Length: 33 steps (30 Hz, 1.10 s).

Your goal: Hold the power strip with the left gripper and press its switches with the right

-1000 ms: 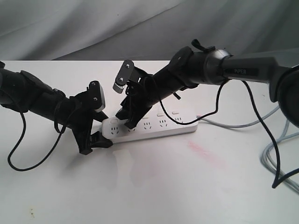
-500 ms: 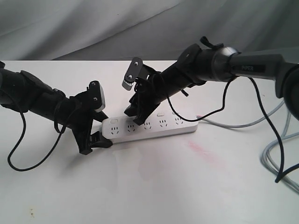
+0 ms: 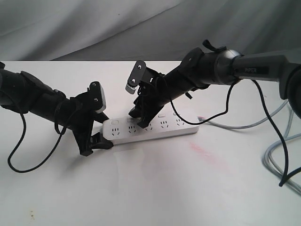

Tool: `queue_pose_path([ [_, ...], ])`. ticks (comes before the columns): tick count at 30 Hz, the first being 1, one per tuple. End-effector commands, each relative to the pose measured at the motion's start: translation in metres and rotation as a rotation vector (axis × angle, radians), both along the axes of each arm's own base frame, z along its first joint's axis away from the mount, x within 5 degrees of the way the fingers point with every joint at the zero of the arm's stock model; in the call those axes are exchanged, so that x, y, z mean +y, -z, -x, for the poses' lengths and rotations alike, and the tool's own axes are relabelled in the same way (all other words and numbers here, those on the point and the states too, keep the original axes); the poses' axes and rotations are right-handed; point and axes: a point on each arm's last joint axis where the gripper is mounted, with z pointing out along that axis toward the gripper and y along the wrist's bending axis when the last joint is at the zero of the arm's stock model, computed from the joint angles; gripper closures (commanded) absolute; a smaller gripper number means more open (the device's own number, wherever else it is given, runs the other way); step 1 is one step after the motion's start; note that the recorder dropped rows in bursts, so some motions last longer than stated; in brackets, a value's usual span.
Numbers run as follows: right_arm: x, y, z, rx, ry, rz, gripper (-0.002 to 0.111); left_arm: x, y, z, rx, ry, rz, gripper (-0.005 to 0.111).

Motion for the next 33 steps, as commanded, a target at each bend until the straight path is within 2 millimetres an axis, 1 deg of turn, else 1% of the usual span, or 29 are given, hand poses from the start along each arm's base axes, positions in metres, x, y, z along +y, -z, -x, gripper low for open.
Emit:
queue_pose_path([
  [1,-0.003,0.003,0.002,-0.005,-0.014,0.020,0.069,-0.002,0.000,0.000,-0.002,0.013,-0.005,0.041],
  [3,-0.001,0.002,0.003,-0.003,-0.014,0.014,0.069,-0.002,0.000,0.000,-0.002,0.013,-0.005,0.041],
  [8,0.000,0.001,0.003,-0.005,-0.008,0.008,0.069,-0.002,0.000,0.000,-0.002,0.013,-0.005,0.041],
  [15,-0.001,-0.021,0.002,-0.059,0.007,-0.014,0.069,-0.002,0.000,0.000,-0.002,0.013,-0.005,0.041],
  [18,0.002,-0.024,0.003,-0.058,0.002,-0.022,0.069,-0.002,0.000,0.000,-0.002,0.013,-0.005,0.041],
  [20,0.004,-0.024,0.005,-0.057,-0.003,-0.022,0.069,-0.002,0.000,0.000,-0.002,0.013,-0.005,0.041],
  [21,0.008,-0.022,0.007,-0.052,-0.014,-0.021,0.069,-0.002,0.000,0.000,-0.002,0.013,-0.005,0.041],
  [27,0.007,-0.007,0.007,-0.029,-0.018,0.001,0.069,-0.002,0.000,0.000,-0.002,0.013,-0.005,0.041],
  [33,0.006,-0.003,0.007,-0.028,-0.027,0.017,0.069,-0.002,0.000,0.000,-0.002,0.013,-0.005,0.041],
])
